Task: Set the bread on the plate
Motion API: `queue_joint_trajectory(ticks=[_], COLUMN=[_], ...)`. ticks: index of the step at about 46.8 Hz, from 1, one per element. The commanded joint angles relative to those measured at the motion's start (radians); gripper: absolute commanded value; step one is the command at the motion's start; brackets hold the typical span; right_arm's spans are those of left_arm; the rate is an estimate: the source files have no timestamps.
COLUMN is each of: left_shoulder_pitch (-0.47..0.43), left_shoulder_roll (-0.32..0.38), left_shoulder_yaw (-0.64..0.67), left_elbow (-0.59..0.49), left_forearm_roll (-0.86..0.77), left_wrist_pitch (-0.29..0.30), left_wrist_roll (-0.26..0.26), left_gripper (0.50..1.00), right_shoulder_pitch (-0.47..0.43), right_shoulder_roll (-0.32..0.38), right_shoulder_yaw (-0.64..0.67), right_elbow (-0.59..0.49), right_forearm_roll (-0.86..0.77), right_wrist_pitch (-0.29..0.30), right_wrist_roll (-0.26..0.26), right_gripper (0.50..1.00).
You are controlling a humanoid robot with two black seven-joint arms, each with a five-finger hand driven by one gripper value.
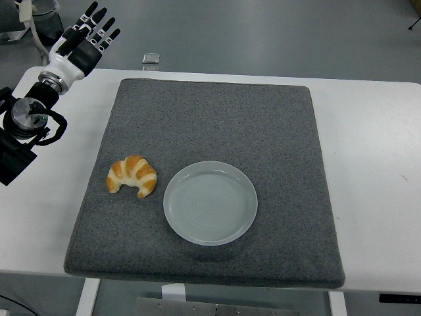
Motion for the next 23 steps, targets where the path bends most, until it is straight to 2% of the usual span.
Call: queue_joint_trajectory(ticks=[1, 18, 23], left_shoulder_pitch=[0.0, 0.0, -0.005], left_shoulder_roll=[0.0, 0.0, 0.006], left_shoulder_yaw=[0.0, 0.005, 0.009], left_elbow=[-0.003, -0.003, -0.009], left_forearm_roll=[0.0, 0.005, 0.05], left_wrist_pitch=[0.0, -0.006, -0.015], left_wrist_roll=[0.0, 0.0, 0.002], left_gripper=[0.996, 0.996, 0.996], right_shoulder_pitch=[0.0, 0.0, 0.0], right_shoulder_roll=[0.0, 0.0, 0.0], right_shoulder_yaw=[0.0, 0.0, 0.0], right_elbow=[0.0, 0.0, 0.0], right_forearm_roll=[0.0, 0.0, 0.0], right_wrist_pitch=[0.0, 0.0, 0.0], right_wrist_roll=[0.0, 0.001, 0.0], right_gripper=[0.93, 0.93, 0.93])
